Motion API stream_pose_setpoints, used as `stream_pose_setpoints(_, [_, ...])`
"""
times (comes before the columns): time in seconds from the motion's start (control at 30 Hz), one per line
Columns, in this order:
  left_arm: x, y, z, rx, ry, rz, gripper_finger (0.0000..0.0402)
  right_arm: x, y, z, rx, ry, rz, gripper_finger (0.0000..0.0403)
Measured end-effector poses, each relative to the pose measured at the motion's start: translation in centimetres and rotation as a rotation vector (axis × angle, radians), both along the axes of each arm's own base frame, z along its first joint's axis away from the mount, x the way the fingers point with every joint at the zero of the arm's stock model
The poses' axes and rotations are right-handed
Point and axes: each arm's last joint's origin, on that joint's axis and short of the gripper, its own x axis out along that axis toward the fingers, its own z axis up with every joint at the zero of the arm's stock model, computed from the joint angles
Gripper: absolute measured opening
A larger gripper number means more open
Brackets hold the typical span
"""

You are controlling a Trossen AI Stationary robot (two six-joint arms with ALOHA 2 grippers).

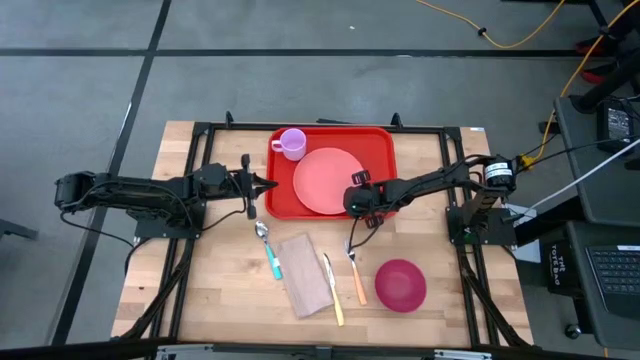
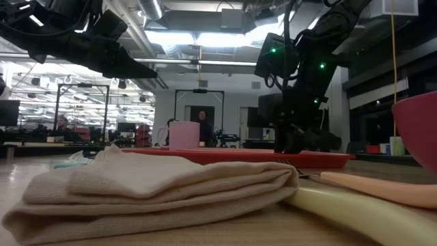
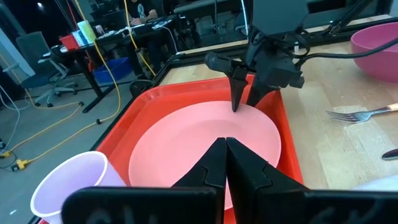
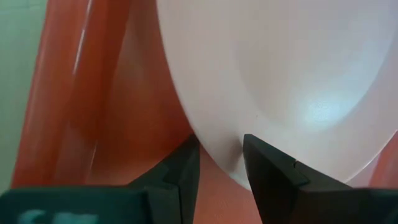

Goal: Set up tray
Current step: Put the light pink plate in the middle of the red tray

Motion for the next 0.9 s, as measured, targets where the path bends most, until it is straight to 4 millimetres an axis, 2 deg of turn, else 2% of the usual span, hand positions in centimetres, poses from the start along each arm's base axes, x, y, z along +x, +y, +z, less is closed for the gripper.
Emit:
stream_pose_setpoints(0.2, [0.0, 0.0, -0.01, 0.0, 0.0, 0.0, 0.0005, -0.02, 0.0, -0.04, 0.001, 0.002, 0.001, 0.0112])
stream_pose_setpoints(0.5, [0.0, 0.0, -0.01, 0.0, 0.0, 0.0, 0.0003, -0.03, -0.16, -0.01, -0.04, 0.005, -0.01, 0.0015])
stream_pose_setpoints(0.73, [0.0, 0.0, -0.01, 0.0, 0.0, 0.0, 0.0003, -0.24, -0.25, -0.1, -0.083, 0.028, -0.023, 0.0021])
stream_pose_setpoints(0.9, [0.0, 0.0, -0.01, 0.0, 0.0, 0.0, 0.0002, -0.55, -0.25, -0.13, -0.093, 0.062, -0.025, 0.0009])
